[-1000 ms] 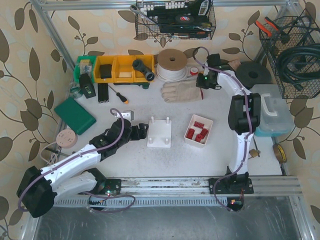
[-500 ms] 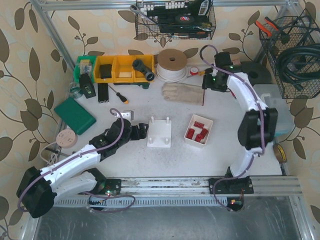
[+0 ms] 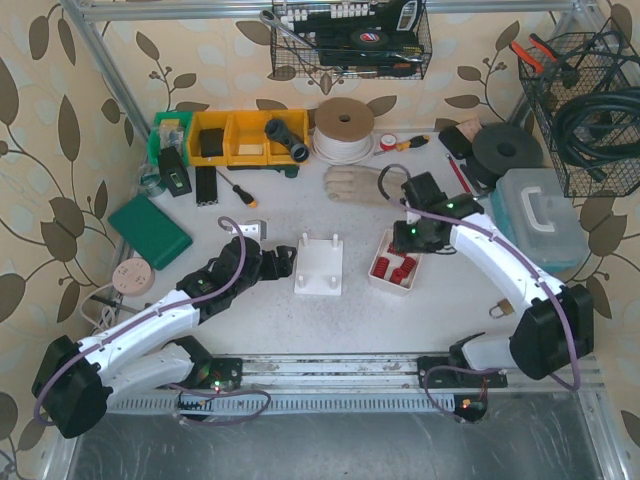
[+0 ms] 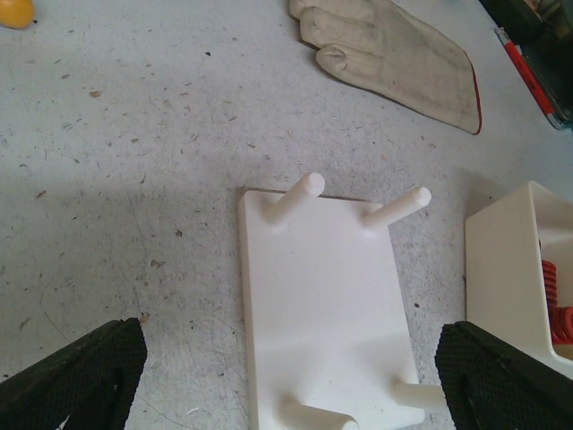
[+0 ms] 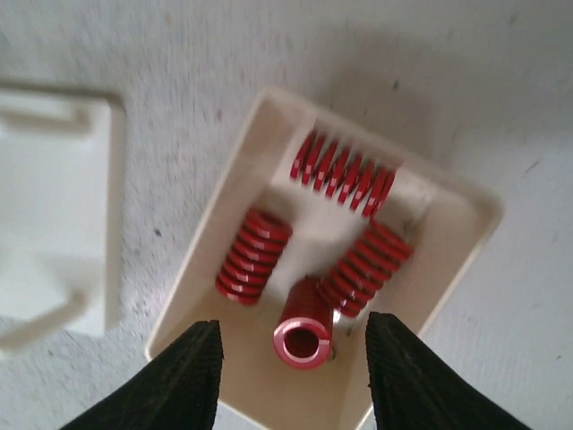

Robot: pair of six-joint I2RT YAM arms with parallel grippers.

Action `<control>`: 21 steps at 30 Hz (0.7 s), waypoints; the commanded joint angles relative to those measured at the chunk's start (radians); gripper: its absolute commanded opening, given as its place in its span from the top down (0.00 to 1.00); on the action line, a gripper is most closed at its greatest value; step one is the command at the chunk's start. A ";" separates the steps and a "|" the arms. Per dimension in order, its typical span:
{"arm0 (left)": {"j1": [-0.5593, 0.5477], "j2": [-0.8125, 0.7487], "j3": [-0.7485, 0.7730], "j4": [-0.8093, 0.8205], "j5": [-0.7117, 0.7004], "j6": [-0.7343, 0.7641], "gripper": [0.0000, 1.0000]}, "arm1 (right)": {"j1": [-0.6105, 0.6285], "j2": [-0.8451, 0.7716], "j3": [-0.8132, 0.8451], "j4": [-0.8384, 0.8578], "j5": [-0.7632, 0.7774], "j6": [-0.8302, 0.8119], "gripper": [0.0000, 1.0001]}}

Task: Install the large spring

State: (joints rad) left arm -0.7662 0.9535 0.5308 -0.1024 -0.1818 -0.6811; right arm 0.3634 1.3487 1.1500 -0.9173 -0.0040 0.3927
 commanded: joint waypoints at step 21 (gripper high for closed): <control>-0.004 -0.005 0.029 0.007 -0.015 -0.008 0.10 | 0.075 0.248 -0.109 0.212 -0.052 0.106 0.61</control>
State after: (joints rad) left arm -0.7662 0.9428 0.5308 -0.1059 -0.1822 -0.6834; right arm 0.4301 1.5696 1.0599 -0.7685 -0.0261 0.4595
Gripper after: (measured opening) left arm 0.905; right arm 0.389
